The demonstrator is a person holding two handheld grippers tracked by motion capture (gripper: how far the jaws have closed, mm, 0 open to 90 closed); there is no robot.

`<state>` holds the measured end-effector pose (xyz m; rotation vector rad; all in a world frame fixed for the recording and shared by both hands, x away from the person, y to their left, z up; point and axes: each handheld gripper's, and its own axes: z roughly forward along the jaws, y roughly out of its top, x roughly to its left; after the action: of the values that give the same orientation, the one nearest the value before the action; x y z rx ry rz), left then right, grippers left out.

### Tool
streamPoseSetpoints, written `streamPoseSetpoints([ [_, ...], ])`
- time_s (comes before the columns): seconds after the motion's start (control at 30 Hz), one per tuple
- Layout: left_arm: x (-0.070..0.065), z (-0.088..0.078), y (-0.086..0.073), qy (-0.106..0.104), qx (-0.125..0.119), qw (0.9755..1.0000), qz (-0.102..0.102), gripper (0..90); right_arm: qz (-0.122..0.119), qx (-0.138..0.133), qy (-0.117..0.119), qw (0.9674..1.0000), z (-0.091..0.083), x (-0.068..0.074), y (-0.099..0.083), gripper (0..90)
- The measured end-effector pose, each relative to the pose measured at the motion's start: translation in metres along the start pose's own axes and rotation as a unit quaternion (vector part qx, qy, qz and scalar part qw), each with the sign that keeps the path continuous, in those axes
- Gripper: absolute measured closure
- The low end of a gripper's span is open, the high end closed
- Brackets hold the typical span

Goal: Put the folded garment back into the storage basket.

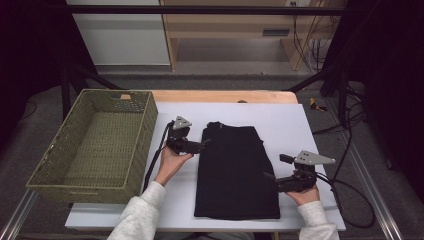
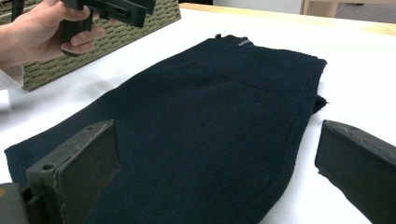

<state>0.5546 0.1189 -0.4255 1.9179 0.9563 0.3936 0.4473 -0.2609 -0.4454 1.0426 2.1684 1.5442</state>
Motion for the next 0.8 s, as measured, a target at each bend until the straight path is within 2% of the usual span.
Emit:
streamPoseSetpoints([
  [0.63,0.006,0.036,0.000,0.027,0.029,0.9992,-0.005,1.2,0.001,0.001,0.001,1.0000,0.000,0.000,0.000,0.2],
  [0.8,0.005,0.041,-0.001,0.036,0.026,0.9990,-0.008,3.5,0.001,0.002,0.000,1.0000,0.000,0.000,-0.001,0.2],
])
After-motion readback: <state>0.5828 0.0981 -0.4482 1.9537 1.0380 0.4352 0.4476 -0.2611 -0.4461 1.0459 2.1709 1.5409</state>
